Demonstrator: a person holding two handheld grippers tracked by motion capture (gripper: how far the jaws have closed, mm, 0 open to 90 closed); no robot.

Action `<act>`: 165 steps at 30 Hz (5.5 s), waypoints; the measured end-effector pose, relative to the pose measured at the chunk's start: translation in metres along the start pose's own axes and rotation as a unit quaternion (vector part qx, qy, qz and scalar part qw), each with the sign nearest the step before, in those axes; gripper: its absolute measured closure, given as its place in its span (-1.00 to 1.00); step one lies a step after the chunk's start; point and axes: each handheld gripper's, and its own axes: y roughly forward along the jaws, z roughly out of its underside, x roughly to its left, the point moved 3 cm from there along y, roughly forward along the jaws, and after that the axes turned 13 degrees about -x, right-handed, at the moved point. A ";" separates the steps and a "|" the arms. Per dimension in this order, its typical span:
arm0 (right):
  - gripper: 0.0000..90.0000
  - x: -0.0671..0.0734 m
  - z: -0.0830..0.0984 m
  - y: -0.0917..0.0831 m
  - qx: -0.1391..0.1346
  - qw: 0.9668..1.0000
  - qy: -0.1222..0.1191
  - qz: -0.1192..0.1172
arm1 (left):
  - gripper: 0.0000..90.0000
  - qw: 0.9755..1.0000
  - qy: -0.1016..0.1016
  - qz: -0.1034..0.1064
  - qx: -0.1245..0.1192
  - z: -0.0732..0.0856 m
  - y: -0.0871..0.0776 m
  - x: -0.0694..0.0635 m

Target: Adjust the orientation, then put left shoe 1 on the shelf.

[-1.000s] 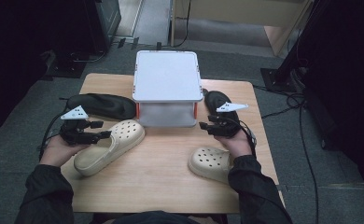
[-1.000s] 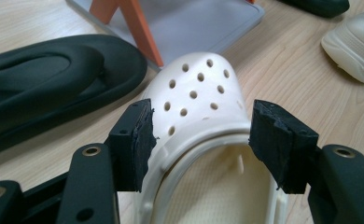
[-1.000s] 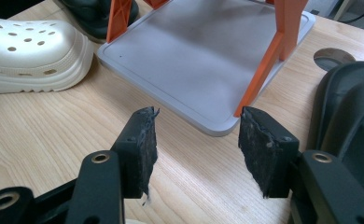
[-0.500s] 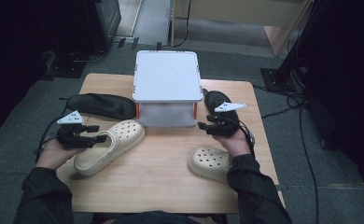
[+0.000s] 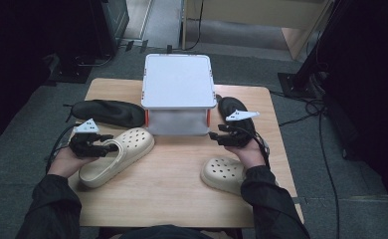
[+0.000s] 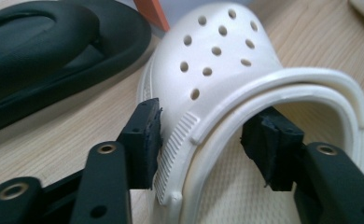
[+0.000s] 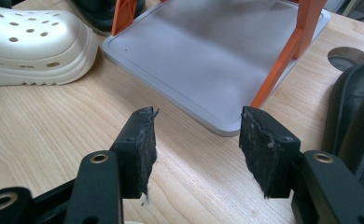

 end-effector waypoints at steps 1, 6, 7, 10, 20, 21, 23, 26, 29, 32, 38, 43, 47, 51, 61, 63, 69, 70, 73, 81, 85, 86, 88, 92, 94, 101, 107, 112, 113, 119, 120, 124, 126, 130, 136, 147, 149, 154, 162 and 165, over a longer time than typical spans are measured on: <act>0.03 0.000 0.000 0.000 -0.001 1.000 -0.002 0.000 | 0.12 1.000 0.000 0.000 -0.001 0.000 0.000 0.001; 0.03 0.000 0.000 -0.002 -0.004 1.000 0.004 0.003 | 0.26 1.000 0.008 -0.003 -0.002 -0.001 -0.001 0.002; 0.03 0.000 0.000 -0.003 -0.005 1.000 0.001 0.004 | 0.28 1.000 0.009 -0.003 -0.001 -0.001 -0.002 0.002; 0.03 0.001 0.000 -0.004 -0.007 1.000 0.000 0.005 | 0.35 1.000 0.024 -0.007 0.000 -0.002 -0.003 0.001; 0.06 0.004 -0.003 -0.008 -0.014 1.000 0.006 0.002 | 0.61 0.999 0.036 -0.003 -0.007 -0.006 -0.008 -0.003; 0.06 0.004 -0.003 -0.008 -0.014 1.000 0.006 0.002 | 0.65 0.999 0.036 -0.003 -0.007 -0.006 -0.008 -0.003; 0.06 0.010 -0.006 -0.008 -0.020 1.000 0.001 -0.003 | 0.69 0.999 0.038 0.009 -0.007 -0.007 -0.009 -0.006; 0.07 0.015 -0.009 -0.009 -0.025 1.000 -0.007 -0.006 | 0.73 0.999 0.040 0.014 -0.006 -0.009 -0.009 -0.009; 0.07 0.018 -0.011 -0.010 -0.031 0.999 -0.006 -0.010 | 0.76 0.999 0.036 0.022 -0.006 -0.011 -0.007 -0.012; 0.08 0.021 -0.012 -0.011 -0.033 0.999 -0.004 -0.013 | 0.77 0.999 0.031 0.034 -0.002 -0.013 -0.006 -0.016; 0.08 0.024 -0.014 -0.010 -0.034 0.999 -0.004 -0.017 | 0.78 0.997 0.034 0.067 0.000 -0.016 -0.001 -0.029; 0.08 0.031 -0.015 -0.009 -0.034 0.999 -0.005 -0.023 | 0.78 0.996 0.035 0.080 0.012 -0.022 0.010 -0.045; 0.08 0.038 -0.017 -0.008 -0.037 0.999 -0.009 -0.031 | 0.77 0.996 0.023 0.087 0.013 -0.026 0.017 -0.056; 0.08 0.049 -0.019 -0.005 -0.035 0.998 -0.019 -0.044 | 0.75 0.995 0.007 0.104 0.008 -0.030 0.027 -0.068; 0.08 0.079 -0.018 0.007 -0.025 0.996 -0.027 -0.080 | 0.63 0.993 -0.004 0.114 0.025 -0.024 0.032 -0.077; 0.07 0.082 -0.018 0.008 -0.024 0.996 -0.028 -0.083 | 0.57 0.993 -0.004 0.114 0.022 -0.024 0.032 -0.077; 0.07 0.096 -0.019 0.011 -0.023 0.995 -0.030 -0.093 | 0.22 0.994 -0.017 0.112 0.011 -0.029 0.026 -0.070; 0.07 0.098 -0.019 0.011 -0.025 0.995 -0.029 -0.096 | 0.18 0.993 -0.021 0.114 0.006 -0.031 0.024 -0.069; 0.06 0.105 -0.021 0.011 -0.034 0.993 -0.028 -0.106 | 0.17 0.993 -0.032 0.112 -0.002 -0.035 0.021 -0.063; 0.04 0.130 -0.017 0.028 -0.027 0.991 -0.024 -0.130 | 0.18 0.994 -0.041 0.105 -0.012 -0.047 0.023 -0.055; -0.02 0.144 -0.014 0.041 -0.021 0.990 -0.026 -0.139 | 0.20 0.993 -0.051 0.101 -0.018 -0.053 0.024 -0.046; -0.04 0.147 -0.012 0.045 -0.016 0.990 -0.030 -0.139 | 0.21 0.993 -0.054 0.100 -0.020 -0.054 0.025 -0.044; -0.05 0.152 -0.009 0.051 -0.010 0.990 -0.034 -0.139 | 0.21 0.993 -0.055 0.098 -0.025 -0.056 0.026 -0.042; -0.09 0.161 -0.003 0.062 0.005 0.990 -0.021 -0.141 | 0.20 0.994 -0.058 0.091 -0.032 -0.058 0.027 -0.038; -0.12 0.167 0.001 0.069 0.012 0.990 -0.016 -0.141 | 0.20 0.993 -0.060 0.090 -0.035 -0.058 0.027 -0.037; -0.18 0.174 0.011 0.082 0.009 0.994 -0.038 -0.099 | 0.19 0.994 -0.060 0.089 -0.035 -0.059 0.027 -0.034; -0.16 0.165 0.021 0.085 0.009 0.996 -0.020 -0.086 | 0.19 0.994 -0.061 0.087 -0.034 -0.060 0.026 -0.032; 0.00 0.162 0.019 0.082 0.021 0.995 -0.013 -0.095 | 0.19 0.994 -0.059 0.083 -0.034 -0.059 0.025 -0.031; 0.05 0.162 0.018 0.081 0.023 0.995 -0.012 -0.093 | 0.19 0.994 -0.060 0.083 -0.034 -0.059 0.024 -0.031; 0.46 0.155 0.015 0.072 0.030 0.995 -0.006 -0.090 | 0.19 0.995 -0.059 0.075 -0.035 -0.061 0.024 -0.031; 0.52 0.153 0.014 0.071 0.031 0.996 -0.003 -0.088 | 0.19 0.995 -0.058 0.075 -0.035 -0.061 0.024 -0.031; 0.70 0.146 0.009 0.067 0.025 0.997 0.003 -0.074 | 0.19 0.996 -0.054 0.069 -0.035 -0.064 0.024 -0.032; 0.73 0.144 0.007 0.066 0.023 0.997 -0.009 -0.067 | 0.20 0.996 -0.055 0.066 -0.040 -0.066 0.023 -0.032; 0.75 0.145 0.005 0.066 0.027 0.998 -0.009 -0.063 | 0.21 0.995 -0.053 0.066 -0.044 -0.070 0.023 -0.034; 0.79 0.141 -0.005 0.062 0.015 0.998 -0.005 -0.061 | 0.21 0.995 -0.052 0.070 -0.046 -0.079 0.022 -0.035; 0.82 0.128 -0.024 0.051 -0.006 0.999 -0.004 -0.046 | 0.22 0.994 -0.045 0.076 -0.058 -0.103 0.019 -0.035; 0.86 0.125 -0.029 0.050 -0.017 0.999 -0.006 -0.040 | 0.22 0.994 -0.042 0.078 -0.059 -0.107 0.019 -0.035; 0.87 0.121 -0.040 0.049 -0.025 0.999 -0.024 -0.030 | 0.22 0.994 -0.040 0.077 -0.066 -0.113 0.016 -0.033; 0.82 0.130 -0.022 0.058 0.003 0.998 -0.035 -0.045 | 0.20 0.994 -0.042 0.074 -0.069 -0.114 0.018 -0.031; 0.80 0.135 -0.015 0.062 0.014 0.998 -0.055 -0.036 | 0.20 0.994 -0.041 0.075 -0.068 -0.116 0.019 -0.032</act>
